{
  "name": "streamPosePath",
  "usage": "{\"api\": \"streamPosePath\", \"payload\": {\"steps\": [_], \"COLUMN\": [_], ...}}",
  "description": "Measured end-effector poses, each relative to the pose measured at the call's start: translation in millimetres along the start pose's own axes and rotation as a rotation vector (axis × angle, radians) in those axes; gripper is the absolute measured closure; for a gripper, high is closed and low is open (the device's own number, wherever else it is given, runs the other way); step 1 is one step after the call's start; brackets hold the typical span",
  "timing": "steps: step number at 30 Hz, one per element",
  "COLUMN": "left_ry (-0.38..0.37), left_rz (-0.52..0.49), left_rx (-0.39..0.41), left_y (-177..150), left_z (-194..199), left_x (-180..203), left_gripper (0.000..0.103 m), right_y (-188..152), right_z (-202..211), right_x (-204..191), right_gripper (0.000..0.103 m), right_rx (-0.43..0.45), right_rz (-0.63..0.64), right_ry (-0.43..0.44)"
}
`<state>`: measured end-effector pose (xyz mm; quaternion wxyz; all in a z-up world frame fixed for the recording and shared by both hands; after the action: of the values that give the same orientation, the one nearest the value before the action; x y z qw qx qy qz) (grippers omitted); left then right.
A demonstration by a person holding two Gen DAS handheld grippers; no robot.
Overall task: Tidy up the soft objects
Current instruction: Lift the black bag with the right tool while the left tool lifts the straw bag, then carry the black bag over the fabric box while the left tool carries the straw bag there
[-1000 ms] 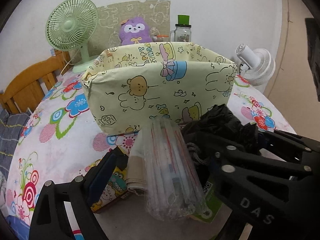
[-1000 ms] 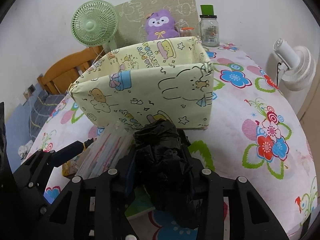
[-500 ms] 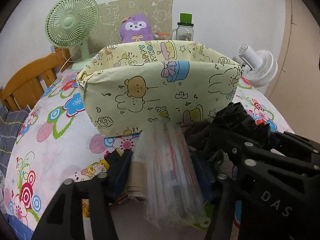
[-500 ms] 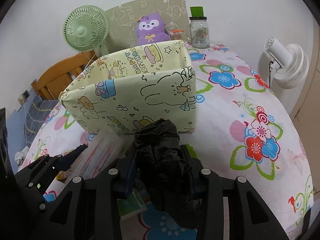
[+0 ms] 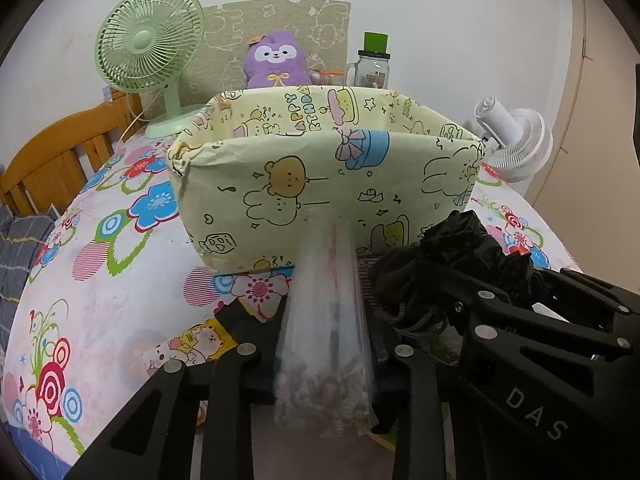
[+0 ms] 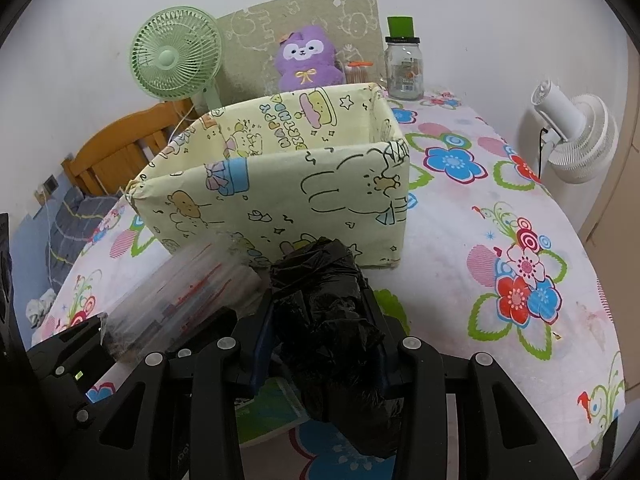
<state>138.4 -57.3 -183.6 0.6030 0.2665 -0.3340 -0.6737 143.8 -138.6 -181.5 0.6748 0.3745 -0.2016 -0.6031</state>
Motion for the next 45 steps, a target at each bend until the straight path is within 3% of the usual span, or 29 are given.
{"api": "streamPosePath", "payload": {"steps": [21, 45], "left_ry": [-0.021, -0.019], "left_rz": [0.008, 0.002], "left_rx": [0.073, 0.149], "left_y": [13, 43], "left_z": [27, 60], "left_x": [7, 9], "left_gripper": [0.086, 0.086], "right_y": [12, 45], "right_z": [22, 57], "right_x": [-10, -21], "right_gripper": [0.059, 0.059], "right_rx": [0.055, 0.13], "right_rz": [0.013, 0.044], "right_ry": [-0.001, -0.015]}}
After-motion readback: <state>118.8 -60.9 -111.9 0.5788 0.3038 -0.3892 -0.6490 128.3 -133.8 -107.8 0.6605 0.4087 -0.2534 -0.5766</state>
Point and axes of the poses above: each gripper's, at about its wrist camera, not at the fingertips, and z roughly against the way its jaws point, x to its right, y to its top, the point moved 9 cm from there along -z, roughly the way its jaws point, and after that the axes turned 7 degrees about x, right-handed, at the moved point
